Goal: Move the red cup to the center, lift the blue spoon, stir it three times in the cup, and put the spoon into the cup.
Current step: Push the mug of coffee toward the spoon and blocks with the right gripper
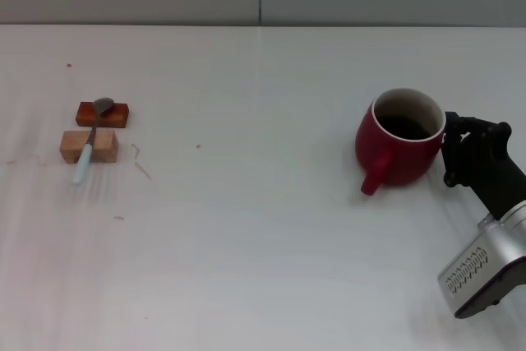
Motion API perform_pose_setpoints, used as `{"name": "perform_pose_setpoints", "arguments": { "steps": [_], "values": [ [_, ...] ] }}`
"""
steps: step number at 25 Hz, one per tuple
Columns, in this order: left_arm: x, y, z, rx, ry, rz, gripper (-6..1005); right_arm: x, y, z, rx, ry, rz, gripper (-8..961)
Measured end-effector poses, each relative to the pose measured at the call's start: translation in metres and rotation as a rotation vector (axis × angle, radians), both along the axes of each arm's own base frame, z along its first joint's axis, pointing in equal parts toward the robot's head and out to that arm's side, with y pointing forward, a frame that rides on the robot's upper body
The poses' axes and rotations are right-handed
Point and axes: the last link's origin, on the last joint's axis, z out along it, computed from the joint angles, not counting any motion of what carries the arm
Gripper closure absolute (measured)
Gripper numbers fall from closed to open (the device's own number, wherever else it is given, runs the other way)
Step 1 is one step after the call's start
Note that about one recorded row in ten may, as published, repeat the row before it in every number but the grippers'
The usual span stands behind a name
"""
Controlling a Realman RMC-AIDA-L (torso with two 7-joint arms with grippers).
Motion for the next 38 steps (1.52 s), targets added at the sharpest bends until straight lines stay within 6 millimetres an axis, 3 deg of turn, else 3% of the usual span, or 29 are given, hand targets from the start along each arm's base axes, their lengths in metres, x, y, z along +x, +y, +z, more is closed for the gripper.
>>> {"name": "perform_pose_setpoints", "arguments": {
  "steps": [13,38],
  "values": [
    [-0.002,-0.001,0.002,0.002,0.003,0.004,174,-0.020,-0.002,-0.023,-0.081,0.040,0.018,891],
    [-0.006,-0.005,0.005,0.010,0.000,0.010,175,-0.085,0.026,-0.061,-0.266,0.063,0.121,890]
  ]
}}
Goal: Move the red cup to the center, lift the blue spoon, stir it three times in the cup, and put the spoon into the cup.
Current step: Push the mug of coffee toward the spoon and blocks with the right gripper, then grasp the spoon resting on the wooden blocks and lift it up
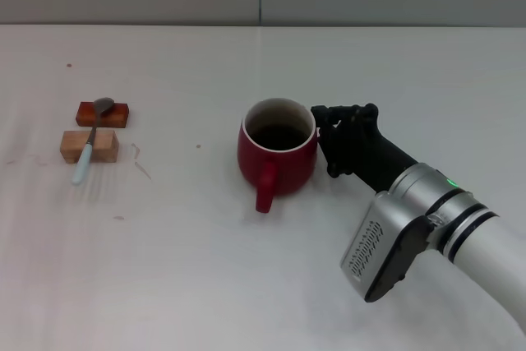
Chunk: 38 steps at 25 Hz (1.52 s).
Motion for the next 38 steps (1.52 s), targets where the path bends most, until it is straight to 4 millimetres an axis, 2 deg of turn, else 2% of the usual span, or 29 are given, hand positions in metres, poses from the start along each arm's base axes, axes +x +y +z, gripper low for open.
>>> {"name": "perform_pose_setpoints", "arguments": {
  "steps": [10,15,19,21,23,25,26,27,30,33,36,38],
  "values": [
    [0.002,0.000,0.001,0.006,-0.004,-0.011,176,-0.016,-0.001,-0.007,-0.024,0.038,0.017,891],
    [0.001,0.000,0.002,0.007,-0.010,-0.012,176,-0.015,0.003,0.003,0.037,0.091,-0.010,890],
    [0.000,-0.001,0.002,0.008,-0.010,-0.010,176,-0.008,0.009,0.026,0.140,0.255,-0.089,890],
    [0.000,-0.001,0.002,0.007,-0.010,-0.009,176,0.002,0.006,0.047,0.196,0.424,-0.121,889],
    [0.000,-0.001,0.002,0.007,-0.010,-0.009,176,0.005,0.004,0.054,0.211,0.489,-0.128,887],
    [0.000,-0.002,0.002,0.007,-0.012,-0.009,176,0.012,0.000,0.069,0.241,0.625,-0.138,886],
    [0.000,-0.002,0.001,0.006,-0.016,-0.009,176,0.018,-0.006,0.088,0.263,0.805,-0.139,886],
    [0.000,-0.002,0.001,0.006,-0.016,-0.009,176,0.018,-0.006,0.088,0.263,0.805,-0.139,885],
    [-0.001,-0.002,0.001,0.004,-0.024,-0.006,176,0.033,-0.013,0.119,0.221,1.093,-0.134,883],
    [-0.001,-0.003,0.000,0.002,-0.028,-0.004,177,0.052,-0.018,0.142,0.150,1.252,-0.151,881],
    [-0.003,-0.004,-0.001,0.001,-0.030,0.000,177,0.072,-0.030,0.163,0.170,1.349,-0.163,782],
    [-0.003,-0.005,-0.001,0.001,-0.030,0.000,177,0.075,-0.033,0.166,0.194,1.352,-0.163,716]
  ]
}}
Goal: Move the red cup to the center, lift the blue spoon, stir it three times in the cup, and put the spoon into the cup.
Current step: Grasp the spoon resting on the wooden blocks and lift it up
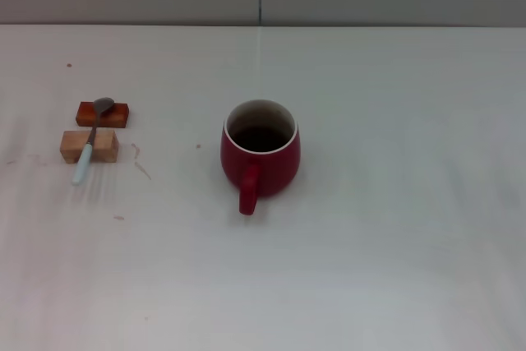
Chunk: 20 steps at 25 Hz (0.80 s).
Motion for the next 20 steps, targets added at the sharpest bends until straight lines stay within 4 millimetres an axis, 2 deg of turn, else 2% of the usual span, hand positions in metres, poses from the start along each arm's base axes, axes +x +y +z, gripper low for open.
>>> {"name": "perform_pose_setpoints", "arguments": {
  "steps": [3,6,11,13,17,18,20],
  "values": [
    [0.002,-0.007,-0.002,0.001,-0.005,-0.029,177,0.016,-0.006,0.016,0.090,-0.027,-0.076,572],
    [0.003,-0.017,-0.005,0.007,-0.013,-0.055,177,0.021,-0.005,0.024,0.123,-0.038,-0.105,448],
    [0.009,-0.044,-0.020,-0.016,-0.018,-0.134,177,0.029,0.011,0.037,0.155,-0.075,-0.172,306],
    [0.011,-0.055,-0.027,-0.027,-0.023,-0.145,177,0.032,0.023,0.045,0.180,-0.076,-0.212,306],
    [0.014,-0.079,-0.048,-0.060,0.009,-0.129,177,0.033,0.036,0.054,0.196,-0.080,-0.243,306],
    [0.016,-0.085,-0.054,-0.074,0.029,-0.121,177,0.033,0.045,0.060,0.205,-0.079,-0.262,306],
    [0.020,-0.093,-0.064,-0.101,0.069,-0.119,178,0.034,0.049,0.063,0.206,-0.079,-0.272,307]
  ]
}}
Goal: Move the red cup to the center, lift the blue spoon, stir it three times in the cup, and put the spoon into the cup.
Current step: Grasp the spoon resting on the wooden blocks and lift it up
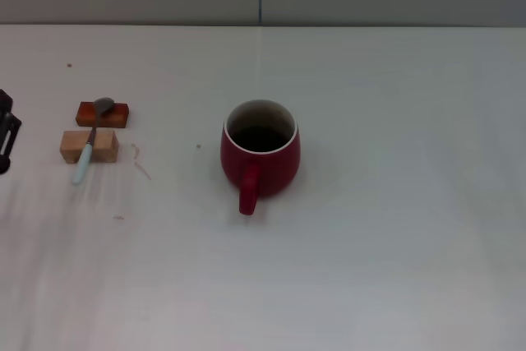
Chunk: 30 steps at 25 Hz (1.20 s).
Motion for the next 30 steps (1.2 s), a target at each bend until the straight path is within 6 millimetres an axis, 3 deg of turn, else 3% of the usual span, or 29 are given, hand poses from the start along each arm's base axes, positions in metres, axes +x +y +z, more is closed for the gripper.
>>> {"name": "perform_pose_setpoints", "arguments": {
  "steps": [3,8,13,21,30],
  "values": [
    [0.013,-0.018,-0.025,-0.055,0.077,0.015,178,0.000,0.017,0.008,-0.012,-0.006,-0.026,307],
    [0.027,-0.036,-0.047,-0.086,0.141,0.056,178,-0.001,0.031,0.015,-0.033,-0.021,-0.051,306],
    [0.046,-0.049,-0.073,-0.121,0.253,0.160,178,-0.003,0.037,0.020,-0.034,-0.035,-0.050,306],
    [0.049,-0.051,-0.085,-0.167,0.243,0.229,178,-0.005,0.040,0.022,-0.034,-0.049,-0.043,306],
    [0.038,-0.041,-0.089,-0.214,0.255,0.275,179,-0.007,0.041,0.022,-0.035,-0.052,-0.036,306]
  ]
}}
